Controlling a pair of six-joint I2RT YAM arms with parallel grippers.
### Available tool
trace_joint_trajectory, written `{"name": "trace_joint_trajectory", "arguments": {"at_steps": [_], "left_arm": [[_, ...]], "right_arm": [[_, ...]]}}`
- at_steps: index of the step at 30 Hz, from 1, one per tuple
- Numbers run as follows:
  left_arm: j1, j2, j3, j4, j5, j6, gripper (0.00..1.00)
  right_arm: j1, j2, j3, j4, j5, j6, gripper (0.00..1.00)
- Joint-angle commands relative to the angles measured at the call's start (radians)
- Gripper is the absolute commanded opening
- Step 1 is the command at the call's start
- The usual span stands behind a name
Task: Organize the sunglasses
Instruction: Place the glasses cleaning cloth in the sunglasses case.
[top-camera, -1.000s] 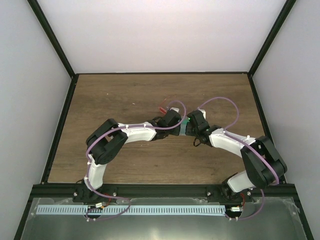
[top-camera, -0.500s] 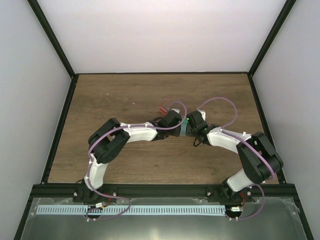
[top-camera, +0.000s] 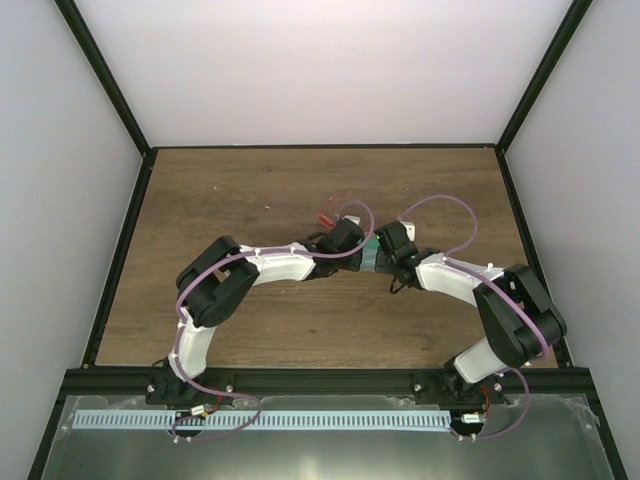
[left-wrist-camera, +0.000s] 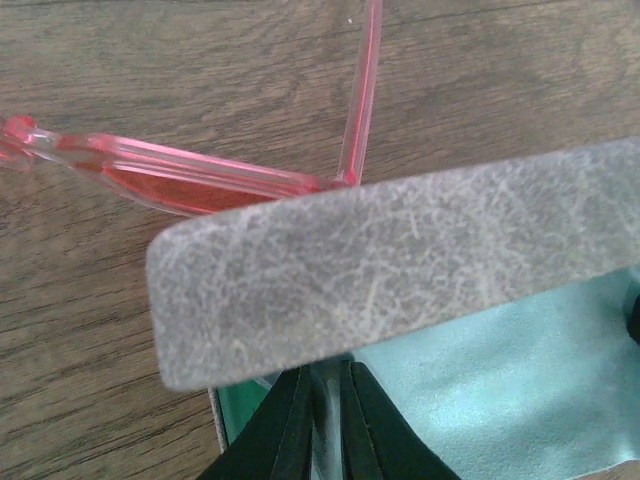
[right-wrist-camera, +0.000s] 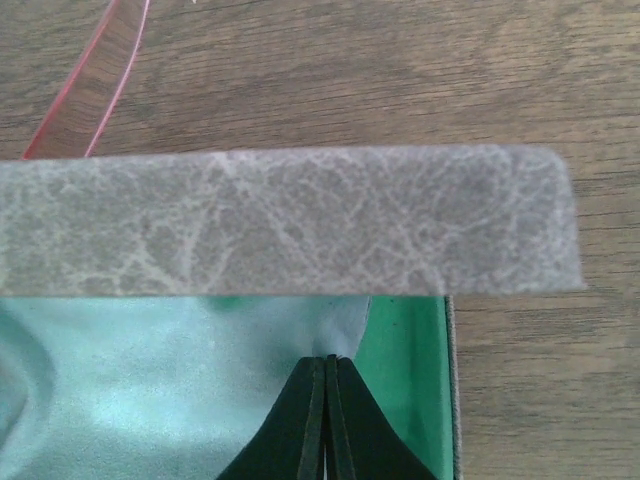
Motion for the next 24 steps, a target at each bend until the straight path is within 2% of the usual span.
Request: {"name": "trace_joint_trajectory", "arguments": {"at_steps": [1,14,21,24], "left_arm": [[0.005,0.011,0.03,-0.01,-0.001,0.017,0.11],[0.005,0.013,0.031,-0.017,-0.002,0.017,0.15],[0.005,0.007,0.027,-0.023,-0.008,0.016,0.16],[0.005,0.004,0.024,-0.022,-0.008,0.016,0.16]], "right_arm": [[-0.018,-0.008,0.04,-0.017,0.03,0.011,0.01],[-0.024,-0.003,0.04,-0.014,0.019,0.006,0.02],[-0.024,-0.041,0.038,-0.014,0.031,0.006,0.27],[-0.024,-0.068,0.03,-0.009,0.027,0.008,0.31]]}}
